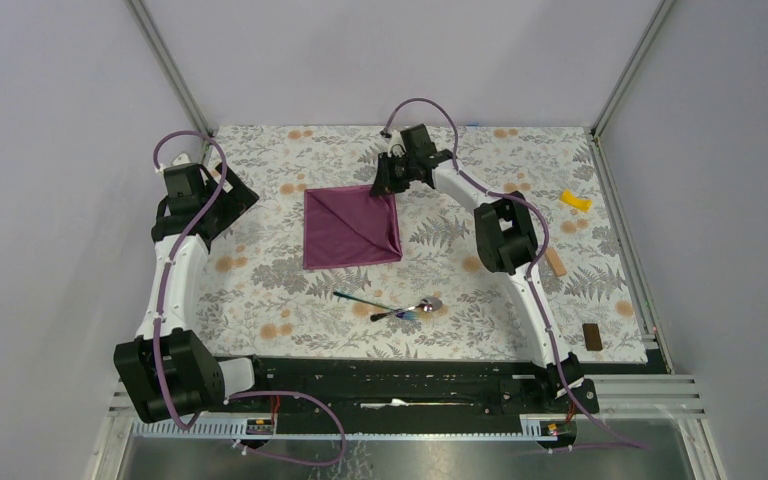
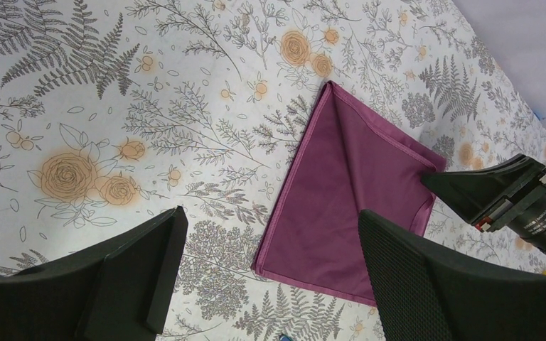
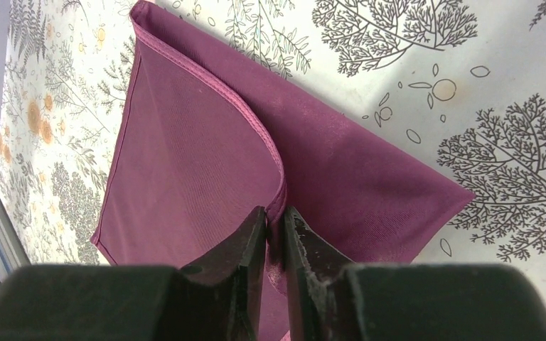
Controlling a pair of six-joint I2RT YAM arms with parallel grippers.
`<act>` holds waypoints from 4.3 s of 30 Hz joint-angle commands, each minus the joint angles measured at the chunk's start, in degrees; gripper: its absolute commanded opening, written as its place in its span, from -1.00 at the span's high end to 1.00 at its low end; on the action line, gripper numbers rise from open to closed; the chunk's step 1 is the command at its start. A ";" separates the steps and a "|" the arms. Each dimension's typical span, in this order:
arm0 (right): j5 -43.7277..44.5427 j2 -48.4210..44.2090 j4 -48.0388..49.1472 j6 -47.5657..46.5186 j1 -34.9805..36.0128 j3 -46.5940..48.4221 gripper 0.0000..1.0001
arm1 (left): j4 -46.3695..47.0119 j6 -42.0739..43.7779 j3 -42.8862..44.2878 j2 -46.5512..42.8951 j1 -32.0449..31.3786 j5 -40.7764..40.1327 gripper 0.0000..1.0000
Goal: Fold the napkin into a case and place the utensils inside
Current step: Fold the top corner of the square-folded napkin at the center of the board, then smooth out the upper triangle-folded napkin at the center of the board.
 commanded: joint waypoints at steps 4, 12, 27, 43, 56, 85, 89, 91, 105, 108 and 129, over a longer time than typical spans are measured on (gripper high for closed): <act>1.07 1.34 -0.79 -1.49 -0.72 4.53 0.54 | 3.06 0.82 -0.12 0.38 0.29 1.54 -0.92; 1.43 2.21 -1.25 -1.70 -1.04 6.30 0.54 | 3.08 0.82 -0.14 0.48 0.34 1.81 -0.92; 2.60 2.31 -1.24 -1.97 -1.55 6.46 0.43 | 3.26 0.96 -0.19 0.69 0.30 2.43 -0.92; 9.60 -22.71 -2.54 6.20 -0.29 -16.91 -0.47 | 21.30 -8.13 -1.18 18.80 -6.39 32.81 -0.86; -15.75 -24.69 12.11 12.28 5.92 -32.46 0.07 | 42.98 -20.91 9.88 42.53 -12.12 29.95 -0.18; -6.05 -28.11 11.46 13.12 2.18 -45.63 0.36 | 43.05 -19.75 21.16 56.85 -11.52 30.68 -0.31; -10.76 -29.78 15.25 15.30 2.20 -45.62 0.31 | 40.88 -19.38 23.65 54.65 -12.12 32.73 -0.45; -11.58 -29.25 16.48 16.26 2.18 -44.55 0.26 | 40.72 -19.60 23.68 54.02 -12.12 33.39 -0.50; -7.72 -21.72 19.50 18.88 1.72 -42.91 0.26 | 36.39 -17.09 26.01 59.27 -10.89 32.18 -0.58; -4.87 -24.27 20.08 18.97 1.64 -49.46 0.31 | 35.62 -16.34 26.72 60.95 -10.89 31.48 -0.58; -10.40 -28.94 21.60 20.02 -0.50 -49.35 0.10 | 28.54 -14.92 30.17 53.20 -9.96 36.26 -0.74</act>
